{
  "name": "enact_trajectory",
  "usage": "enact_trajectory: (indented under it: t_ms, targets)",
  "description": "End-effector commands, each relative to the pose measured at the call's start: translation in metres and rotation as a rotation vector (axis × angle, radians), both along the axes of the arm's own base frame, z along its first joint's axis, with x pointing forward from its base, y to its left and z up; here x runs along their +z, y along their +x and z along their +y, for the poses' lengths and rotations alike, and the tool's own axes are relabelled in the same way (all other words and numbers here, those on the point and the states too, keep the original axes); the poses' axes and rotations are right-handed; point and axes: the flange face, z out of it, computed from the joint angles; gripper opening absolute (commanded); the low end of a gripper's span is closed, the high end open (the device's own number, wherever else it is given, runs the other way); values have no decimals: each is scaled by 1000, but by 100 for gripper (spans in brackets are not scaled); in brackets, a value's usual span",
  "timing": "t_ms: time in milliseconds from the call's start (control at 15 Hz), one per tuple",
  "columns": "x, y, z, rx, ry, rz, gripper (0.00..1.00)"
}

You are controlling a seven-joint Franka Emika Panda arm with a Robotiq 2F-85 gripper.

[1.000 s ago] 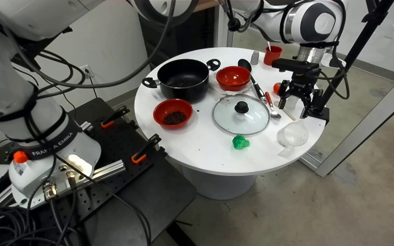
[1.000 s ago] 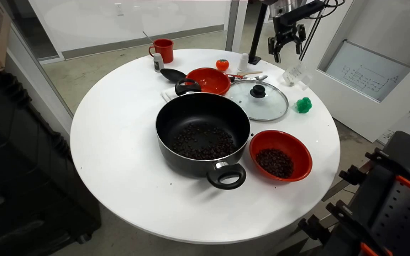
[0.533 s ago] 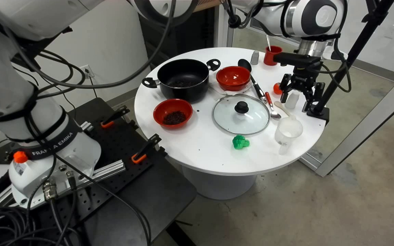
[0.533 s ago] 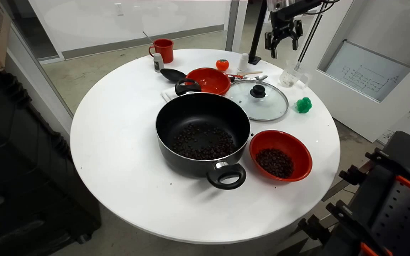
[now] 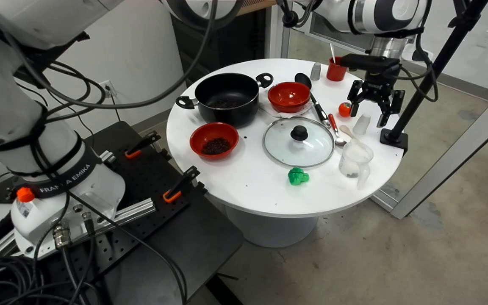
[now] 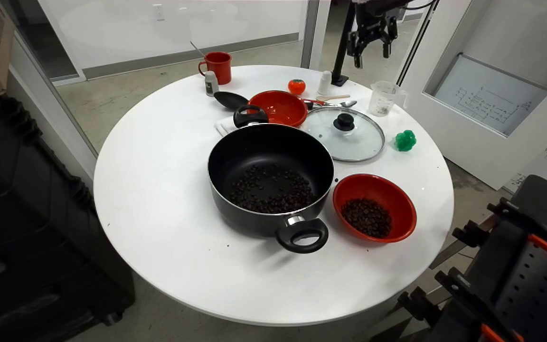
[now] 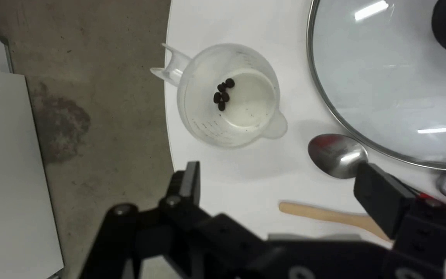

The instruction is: Pour some contents from the jug into the pot.

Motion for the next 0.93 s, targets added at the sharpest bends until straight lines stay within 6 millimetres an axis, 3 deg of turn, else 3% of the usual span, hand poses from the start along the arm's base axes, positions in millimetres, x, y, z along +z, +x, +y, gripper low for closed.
enact_trajectory:
  t_ms: [0,267,333,467,867]
  targets:
    - [51,12,15,84,44,-66,100]
    - [125,25,43,235,64,-163,100]
    - [94,29,28,170,37,-143,100]
    - [113,30,33,178,36,-156,100]
    - [89,27,28,170,43,-133,100]
